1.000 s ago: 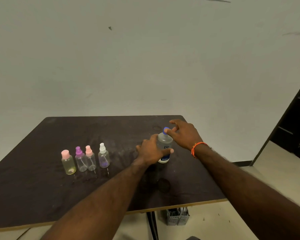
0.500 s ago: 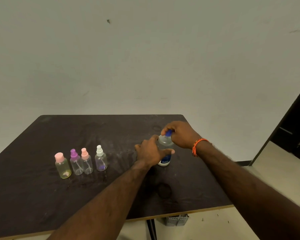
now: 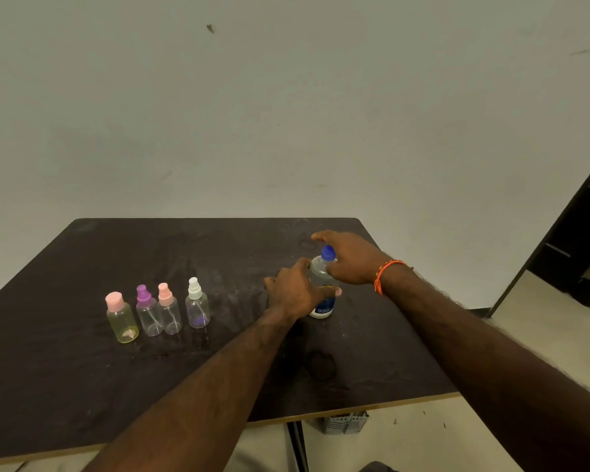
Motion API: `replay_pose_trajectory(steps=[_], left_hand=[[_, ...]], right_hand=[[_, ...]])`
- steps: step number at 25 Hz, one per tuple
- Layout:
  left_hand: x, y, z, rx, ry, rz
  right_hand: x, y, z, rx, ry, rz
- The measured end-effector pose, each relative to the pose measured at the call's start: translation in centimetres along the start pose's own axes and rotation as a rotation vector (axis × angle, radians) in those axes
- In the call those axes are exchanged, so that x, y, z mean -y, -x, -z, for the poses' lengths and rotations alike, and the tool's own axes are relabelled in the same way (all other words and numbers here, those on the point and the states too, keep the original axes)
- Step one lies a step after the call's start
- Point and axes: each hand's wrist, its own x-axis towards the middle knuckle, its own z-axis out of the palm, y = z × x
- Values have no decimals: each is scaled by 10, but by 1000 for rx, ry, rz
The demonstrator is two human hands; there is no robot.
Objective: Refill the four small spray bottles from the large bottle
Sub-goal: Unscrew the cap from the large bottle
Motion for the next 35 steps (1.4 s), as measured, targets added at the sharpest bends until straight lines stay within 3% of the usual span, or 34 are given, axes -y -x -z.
replay_pose_trajectory(steps=[4, 9, 15, 21, 27, 32, 35], left_hand=[[1, -1, -1, 22, -21, -3], [3, -3, -3, 33, -31, 6], [2, -2, 0, 35, -36, -6], [3, -4, -4, 37, -27, 13], [2, -4, -4, 45, -33, 22], [1, -2, -3, 32, -30, 13], [1, 0, -4, 33, -27, 17]], right_hand=[[-11, -3, -4, -125, 9, -121], [-5, 2, 0, 22, -3, -18], [-6, -3, -7, -197, -4, -91], [1, 3, 1, -6, -41, -1], [-3, 2, -14, -192, -33, -135], [2, 6, -14, 18, 9, -3], [-1, 7, -21, -163, -48, -55]])
